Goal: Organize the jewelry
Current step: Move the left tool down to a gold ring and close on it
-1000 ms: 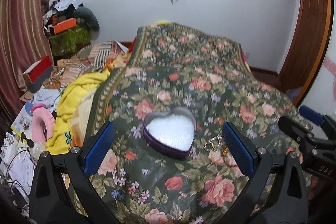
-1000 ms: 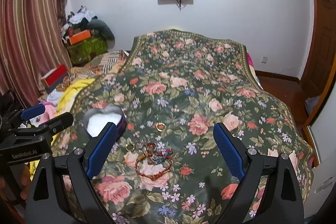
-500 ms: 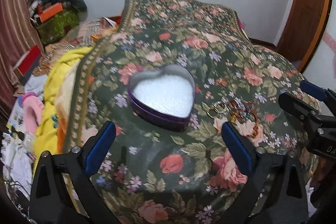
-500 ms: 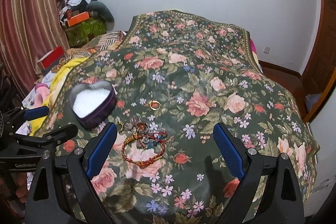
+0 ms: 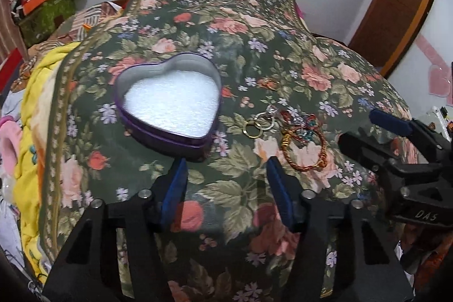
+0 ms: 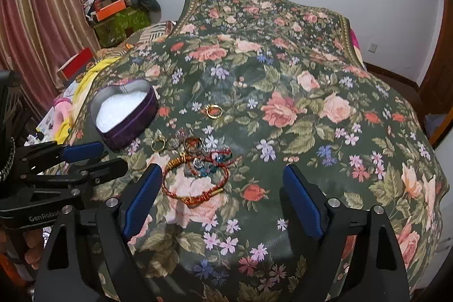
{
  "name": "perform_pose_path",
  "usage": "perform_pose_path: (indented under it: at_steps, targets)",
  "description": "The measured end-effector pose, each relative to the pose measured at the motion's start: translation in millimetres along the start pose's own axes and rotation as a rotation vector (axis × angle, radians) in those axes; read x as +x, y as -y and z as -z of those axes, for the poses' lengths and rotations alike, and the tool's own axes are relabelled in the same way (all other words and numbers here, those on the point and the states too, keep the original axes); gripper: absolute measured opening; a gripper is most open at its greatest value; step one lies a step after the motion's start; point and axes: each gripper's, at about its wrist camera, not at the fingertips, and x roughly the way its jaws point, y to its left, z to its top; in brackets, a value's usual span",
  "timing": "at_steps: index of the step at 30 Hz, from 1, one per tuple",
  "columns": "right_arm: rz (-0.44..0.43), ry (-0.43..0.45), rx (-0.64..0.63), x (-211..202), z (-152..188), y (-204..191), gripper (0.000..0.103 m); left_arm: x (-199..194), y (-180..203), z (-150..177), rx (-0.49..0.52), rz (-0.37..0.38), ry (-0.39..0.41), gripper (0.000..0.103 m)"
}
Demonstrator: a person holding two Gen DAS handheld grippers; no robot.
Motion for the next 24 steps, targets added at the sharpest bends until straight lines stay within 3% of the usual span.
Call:
perform_pose_path:
  at_steps: [3, 6, 24]
  targets:
    - [-0.001, -0.006, 0.013, -0.2, 1.8, 3.7, 0.083, 5.1, 3.5, -1.7, 0.011, 0.021, -0.013, 0.046]
    - [0.006, -0.003, 0.020, -2.1, 1.7, 6.4, 0.083, 10.9, 7.0, -3.5, 0.021, 0.041, -0.028, 0.031]
    - [-0.023, -0.020, 0.052, 5.0, 0.6, 17.5, 0.083, 40.1, 14.9, -25.4, 0.044, 0.016, -0.036, 0.031]
